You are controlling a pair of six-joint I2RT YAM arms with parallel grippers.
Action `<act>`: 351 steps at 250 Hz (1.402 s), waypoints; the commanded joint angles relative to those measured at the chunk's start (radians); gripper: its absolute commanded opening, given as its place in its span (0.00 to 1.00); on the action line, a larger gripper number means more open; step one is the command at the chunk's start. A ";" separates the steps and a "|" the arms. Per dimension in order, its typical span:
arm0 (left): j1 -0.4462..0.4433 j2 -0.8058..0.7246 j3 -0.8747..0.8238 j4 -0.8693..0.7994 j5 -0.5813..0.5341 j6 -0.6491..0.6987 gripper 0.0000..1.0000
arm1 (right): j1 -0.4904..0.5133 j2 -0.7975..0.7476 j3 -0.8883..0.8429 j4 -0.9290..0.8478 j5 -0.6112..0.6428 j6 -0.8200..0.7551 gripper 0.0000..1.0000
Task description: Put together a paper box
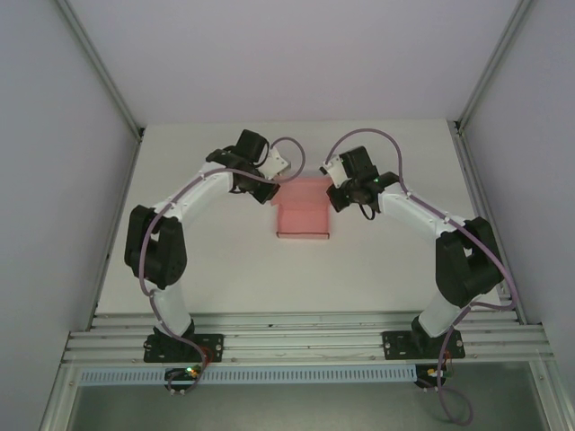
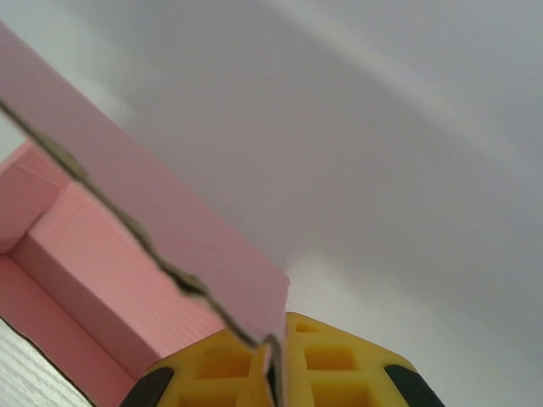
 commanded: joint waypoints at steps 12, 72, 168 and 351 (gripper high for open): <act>-0.009 -0.018 0.037 0.063 -0.088 -0.300 0.00 | 0.003 -0.030 0.025 0.047 0.127 0.313 0.00; -0.006 -0.008 0.000 0.269 -0.058 -0.740 0.00 | 0.015 -0.025 -0.058 0.283 0.219 0.756 0.00; -0.028 0.053 0.002 0.320 -0.153 -0.794 0.00 | 0.036 0.058 -0.072 0.468 0.296 0.870 0.00; -0.095 -0.047 -0.312 0.441 -0.191 -0.592 0.13 | 0.193 0.034 -0.319 0.535 0.500 0.633 0.06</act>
